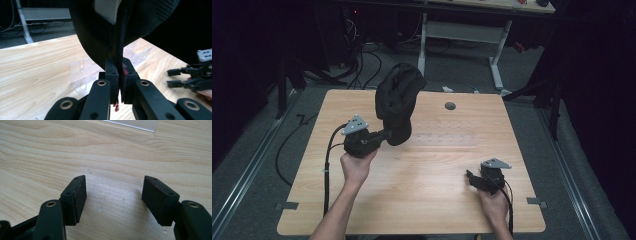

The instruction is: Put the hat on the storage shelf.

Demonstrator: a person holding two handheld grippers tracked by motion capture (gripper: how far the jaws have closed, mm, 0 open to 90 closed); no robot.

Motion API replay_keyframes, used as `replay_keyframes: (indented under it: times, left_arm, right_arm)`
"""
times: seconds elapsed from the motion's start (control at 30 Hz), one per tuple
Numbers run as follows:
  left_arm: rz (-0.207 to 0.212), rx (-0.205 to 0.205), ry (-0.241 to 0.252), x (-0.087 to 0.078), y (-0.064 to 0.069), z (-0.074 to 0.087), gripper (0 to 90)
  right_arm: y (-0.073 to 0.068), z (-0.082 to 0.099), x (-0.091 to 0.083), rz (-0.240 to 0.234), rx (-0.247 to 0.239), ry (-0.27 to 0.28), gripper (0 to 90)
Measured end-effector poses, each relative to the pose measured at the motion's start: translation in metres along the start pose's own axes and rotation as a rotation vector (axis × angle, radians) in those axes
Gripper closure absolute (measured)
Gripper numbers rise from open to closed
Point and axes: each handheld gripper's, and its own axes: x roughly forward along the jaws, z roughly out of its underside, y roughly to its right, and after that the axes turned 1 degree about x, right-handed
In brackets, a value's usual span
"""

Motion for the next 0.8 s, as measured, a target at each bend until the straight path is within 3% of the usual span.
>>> replay_keyframes:
  times: [0.37,0.8]
  left_arm:
    - [-0.033,-0.006,0.003,0.014,-0.008,0.003,86.6]
    - [-0.063,0.009,-0.012,0.026,-0.005,0.007,86.6]
  right_arm:
    - [0.000,0.000,0.000,0.001,-0.007,0.001,36.2]
    - [0.000,0.000,0.000,0.000,-0.002,-0.001,35.8]
